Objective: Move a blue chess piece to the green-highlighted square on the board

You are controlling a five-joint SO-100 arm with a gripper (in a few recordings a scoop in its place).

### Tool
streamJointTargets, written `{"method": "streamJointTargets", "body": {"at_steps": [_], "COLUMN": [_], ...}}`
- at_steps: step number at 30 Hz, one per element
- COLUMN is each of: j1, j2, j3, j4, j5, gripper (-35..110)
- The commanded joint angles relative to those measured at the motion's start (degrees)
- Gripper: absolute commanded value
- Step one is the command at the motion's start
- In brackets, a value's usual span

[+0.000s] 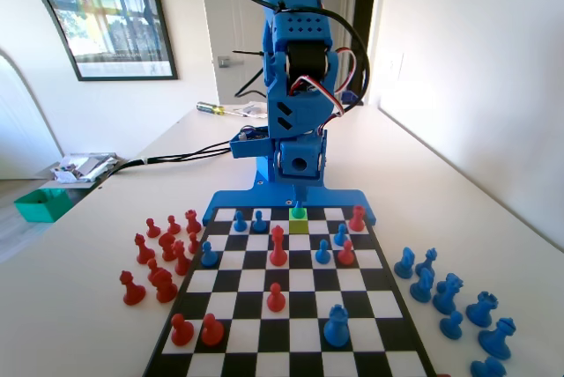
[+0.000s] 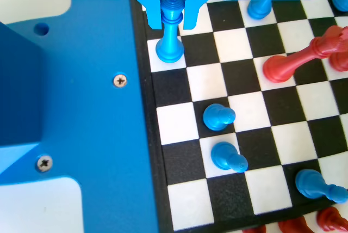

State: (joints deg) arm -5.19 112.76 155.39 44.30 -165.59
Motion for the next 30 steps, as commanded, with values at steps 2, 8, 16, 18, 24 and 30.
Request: {"method": "streamJointTargets", "body": {"at_steps": [2, 8, 16, 18, 24, 30], "j1": [0.1, 0.2, 0.2, 0.0, 0.4, 1.7], "j2": [0.4, 0.4, 0.4, 0.4, 0.4, 3.3], "j3": [0.0, 0.3, -0.7, -2.7, -14.4, -25.8], "j4": [-0.4, -1.9, -1.5, 1.5, 16.8, 30.8], "j5": [0.4, -0.1, -0.2, 0.0, 0.5, 2.2], "gripper": [5, 21, 21, 21, 21, 21]}}
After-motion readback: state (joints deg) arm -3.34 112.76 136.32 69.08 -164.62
